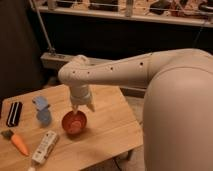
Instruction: Place the white sponge in the ceramic cup
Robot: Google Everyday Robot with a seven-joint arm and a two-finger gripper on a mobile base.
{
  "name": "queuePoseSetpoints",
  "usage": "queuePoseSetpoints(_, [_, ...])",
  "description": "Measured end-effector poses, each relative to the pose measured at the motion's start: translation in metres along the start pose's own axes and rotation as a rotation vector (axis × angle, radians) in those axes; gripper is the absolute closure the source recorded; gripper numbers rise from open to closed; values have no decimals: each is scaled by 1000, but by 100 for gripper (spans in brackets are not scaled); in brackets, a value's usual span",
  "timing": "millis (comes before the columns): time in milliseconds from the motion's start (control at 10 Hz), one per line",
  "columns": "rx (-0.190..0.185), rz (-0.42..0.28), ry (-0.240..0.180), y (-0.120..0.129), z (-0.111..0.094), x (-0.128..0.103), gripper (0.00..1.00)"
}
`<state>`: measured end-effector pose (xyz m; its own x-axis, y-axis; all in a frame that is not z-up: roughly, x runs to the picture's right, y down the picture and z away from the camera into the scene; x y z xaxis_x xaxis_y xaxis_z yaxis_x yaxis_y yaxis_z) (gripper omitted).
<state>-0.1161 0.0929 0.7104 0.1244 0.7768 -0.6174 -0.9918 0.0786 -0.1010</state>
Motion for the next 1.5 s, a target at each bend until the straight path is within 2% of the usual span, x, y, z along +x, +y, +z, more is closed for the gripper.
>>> queuePoseSetpoints(400, [8,-80,-56,11,2,-27,35])
queuePoseSetpoints(700, [8,-136,-62,19,9,-49,35])
queuePoseSetpoints(800, [-5,-168,-63,24,12,-62,35])
queuePoseSetpoints(1000, [-51,-232,-57,43,22,-91,35])
queuePoseSetpoints(1100, [-72,-286,-60,63,26,-115,35])
queuePoseSetpoints(1300, [-68,-348,-66,86,28,-142,35])
queuePoseSetpoints(1500, [-45,-415,-68,114,29,-164,35])
